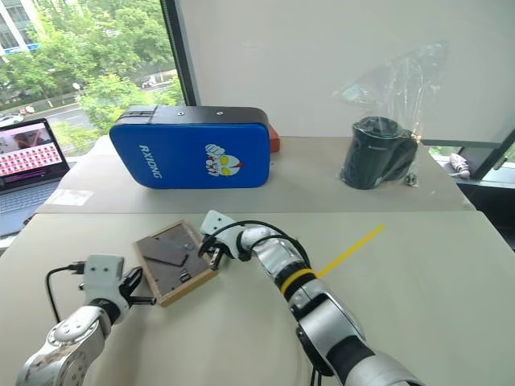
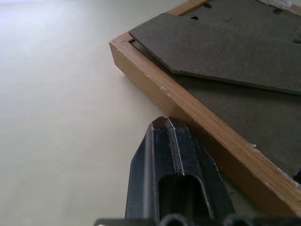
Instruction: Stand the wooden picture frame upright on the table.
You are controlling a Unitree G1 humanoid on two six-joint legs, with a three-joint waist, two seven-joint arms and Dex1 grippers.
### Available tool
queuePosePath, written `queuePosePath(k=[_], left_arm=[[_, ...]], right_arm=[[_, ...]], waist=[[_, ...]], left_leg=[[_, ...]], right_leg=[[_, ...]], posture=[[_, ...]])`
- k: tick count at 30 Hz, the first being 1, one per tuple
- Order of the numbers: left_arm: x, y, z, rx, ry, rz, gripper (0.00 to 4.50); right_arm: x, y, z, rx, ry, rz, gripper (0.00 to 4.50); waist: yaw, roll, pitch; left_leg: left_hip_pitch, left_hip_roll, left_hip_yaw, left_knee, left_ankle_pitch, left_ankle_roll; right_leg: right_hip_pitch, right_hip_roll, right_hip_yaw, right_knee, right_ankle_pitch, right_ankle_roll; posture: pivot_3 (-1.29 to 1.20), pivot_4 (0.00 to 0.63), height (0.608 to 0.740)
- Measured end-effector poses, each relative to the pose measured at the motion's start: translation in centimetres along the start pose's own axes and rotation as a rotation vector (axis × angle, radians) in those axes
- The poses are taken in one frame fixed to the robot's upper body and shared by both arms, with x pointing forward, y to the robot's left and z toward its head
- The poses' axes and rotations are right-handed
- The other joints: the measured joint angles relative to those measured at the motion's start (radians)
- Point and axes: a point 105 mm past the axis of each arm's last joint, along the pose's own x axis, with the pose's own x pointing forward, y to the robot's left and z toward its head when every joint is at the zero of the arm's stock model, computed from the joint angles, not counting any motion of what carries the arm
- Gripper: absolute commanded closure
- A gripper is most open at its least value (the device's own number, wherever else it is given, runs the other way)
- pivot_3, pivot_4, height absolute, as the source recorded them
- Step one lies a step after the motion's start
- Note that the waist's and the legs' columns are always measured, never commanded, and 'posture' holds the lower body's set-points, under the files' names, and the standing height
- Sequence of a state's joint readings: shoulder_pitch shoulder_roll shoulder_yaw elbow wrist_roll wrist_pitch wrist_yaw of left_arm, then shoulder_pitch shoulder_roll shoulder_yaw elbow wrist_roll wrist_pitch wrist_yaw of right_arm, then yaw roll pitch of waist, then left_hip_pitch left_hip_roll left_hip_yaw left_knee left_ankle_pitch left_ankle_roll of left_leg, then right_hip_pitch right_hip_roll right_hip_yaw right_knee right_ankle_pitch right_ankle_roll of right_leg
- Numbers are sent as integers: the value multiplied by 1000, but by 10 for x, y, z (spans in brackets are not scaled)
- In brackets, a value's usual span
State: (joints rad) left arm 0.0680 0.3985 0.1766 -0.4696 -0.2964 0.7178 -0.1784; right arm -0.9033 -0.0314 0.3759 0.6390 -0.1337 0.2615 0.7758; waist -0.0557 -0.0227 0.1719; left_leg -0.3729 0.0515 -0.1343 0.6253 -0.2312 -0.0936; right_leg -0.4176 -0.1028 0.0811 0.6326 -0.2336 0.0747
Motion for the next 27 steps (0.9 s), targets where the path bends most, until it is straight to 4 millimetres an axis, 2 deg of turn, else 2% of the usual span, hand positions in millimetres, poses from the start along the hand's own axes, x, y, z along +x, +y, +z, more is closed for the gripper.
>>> queuePosePath(k=[6,9,12,16,20,23,27], left_arm=[[11,-59,6,140,-16,-371,4459],[16,-78,8,197,-26,-511,4459],[23,-84,10,252,-30,-587,4459],[28,-85,11,279,-30,-632,4459],[30,-81,11,335,-16,-665,4459],[30,-79,10,365,-16,-667,4459],[28,-70,10,410,-17,-650,4459]], right_arm=[[-59,-19,-37,146,79,-179,4500],[-87,-12,-50,200,115,-232,4500],[-108,6,-58,244,154,-250,4500],[-121,28,-60,287,185,-243,4500],[-120,47,-57,325,196,-214,4500],[-117,51,-54,343,196,-204,4500],[-115,47,-52,348,203,-205,4500]], waist=[[22,4,-2],[26,5,-3],[28,6,-5],[28,6,-6],[20,5,-7],[16,5,-7],[8,5,-7]], left_leg=[[-1,-1,0,0,0,0],[-1,-1,0,0,0,0],[0,-1,0,0,0,0],[3,-1,0,0,-1,1],[5,-1,0,0,-1,1],[6,-1,0,0,-1,2],[7,-1,0,0,-1,2]], right_leg=[[0,-1,0,-2,0,0],[1,-1,0,-2,-1,1],[2,-1,0,-3,-1,1],[6,-1,0,-4,-3,4],[9,-1,0,-5,-6,8],[9,-1,0,-4,-6,8],[9,-1,0,-4,-6,8]], posture=[[0,150,740],[0,150,740],[0,150,740],[0,150,740],[0,150,740],[0,150,740],[0,150,740]])
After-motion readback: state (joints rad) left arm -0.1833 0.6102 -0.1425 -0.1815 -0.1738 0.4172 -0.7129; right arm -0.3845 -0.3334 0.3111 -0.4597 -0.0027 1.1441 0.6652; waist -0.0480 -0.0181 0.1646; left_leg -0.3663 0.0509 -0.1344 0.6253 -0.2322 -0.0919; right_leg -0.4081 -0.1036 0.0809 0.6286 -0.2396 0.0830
